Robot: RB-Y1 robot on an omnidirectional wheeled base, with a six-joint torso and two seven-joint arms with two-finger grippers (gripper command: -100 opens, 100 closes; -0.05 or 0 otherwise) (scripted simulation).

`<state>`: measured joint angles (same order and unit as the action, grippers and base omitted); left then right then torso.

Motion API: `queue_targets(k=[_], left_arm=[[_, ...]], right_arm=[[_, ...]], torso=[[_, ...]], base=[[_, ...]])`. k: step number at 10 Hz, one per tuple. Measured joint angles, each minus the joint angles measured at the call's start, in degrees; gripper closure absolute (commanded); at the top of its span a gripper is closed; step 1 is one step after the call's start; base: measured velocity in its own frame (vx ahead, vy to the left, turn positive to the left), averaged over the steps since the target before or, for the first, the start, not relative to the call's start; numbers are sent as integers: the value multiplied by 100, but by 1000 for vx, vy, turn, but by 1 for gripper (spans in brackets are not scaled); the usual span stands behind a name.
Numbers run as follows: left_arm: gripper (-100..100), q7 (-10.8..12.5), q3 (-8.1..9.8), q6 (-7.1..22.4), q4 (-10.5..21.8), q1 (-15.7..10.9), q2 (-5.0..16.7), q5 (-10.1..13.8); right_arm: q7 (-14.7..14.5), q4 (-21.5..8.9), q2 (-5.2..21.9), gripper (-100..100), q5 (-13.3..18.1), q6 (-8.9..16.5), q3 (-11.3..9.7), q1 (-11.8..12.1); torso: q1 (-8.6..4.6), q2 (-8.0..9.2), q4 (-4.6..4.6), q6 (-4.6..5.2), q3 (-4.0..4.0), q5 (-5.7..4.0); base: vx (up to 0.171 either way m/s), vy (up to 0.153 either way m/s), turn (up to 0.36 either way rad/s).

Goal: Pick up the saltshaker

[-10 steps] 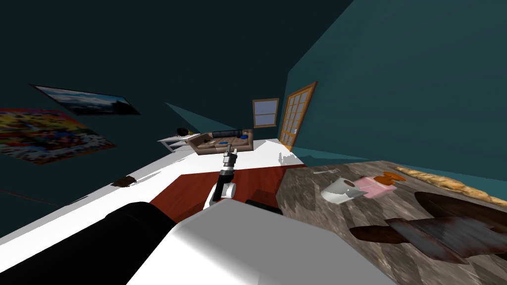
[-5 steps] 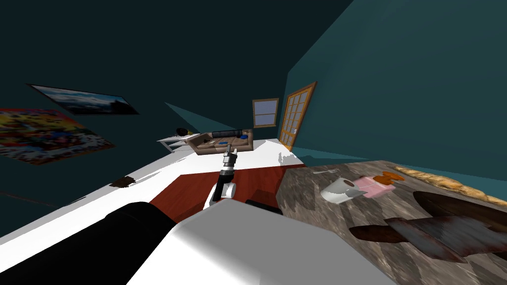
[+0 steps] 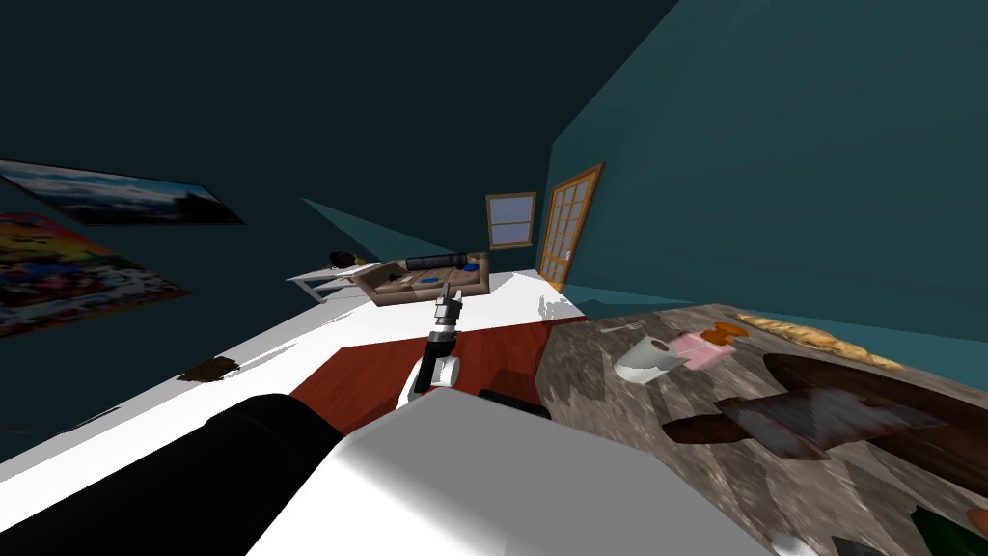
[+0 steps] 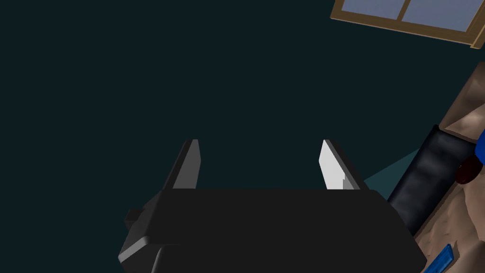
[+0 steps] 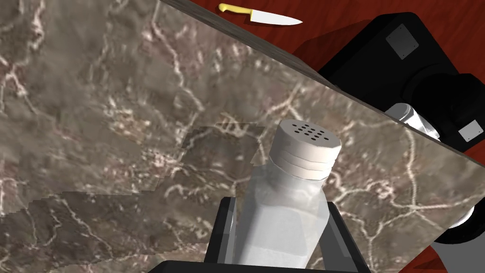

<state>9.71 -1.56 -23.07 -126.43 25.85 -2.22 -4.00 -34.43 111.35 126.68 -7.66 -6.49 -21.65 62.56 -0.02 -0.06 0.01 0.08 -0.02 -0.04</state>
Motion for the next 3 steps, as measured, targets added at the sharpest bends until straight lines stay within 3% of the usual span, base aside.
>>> queue_targets(k=[2,3], left_arm=[[0,0,0,0,0,0,0,0],[0,0,0,0,0,0,0,0]], right_arm=[[61,31,233,100,-85,-69,37,-51],[67,35,244,0,-90,-74,36,-57]], torso=[[1,-2,0,0,-1,0],[0,-4,-1,0,-2,-1]], base=[[-11,-3,-42],[0,0,0]])
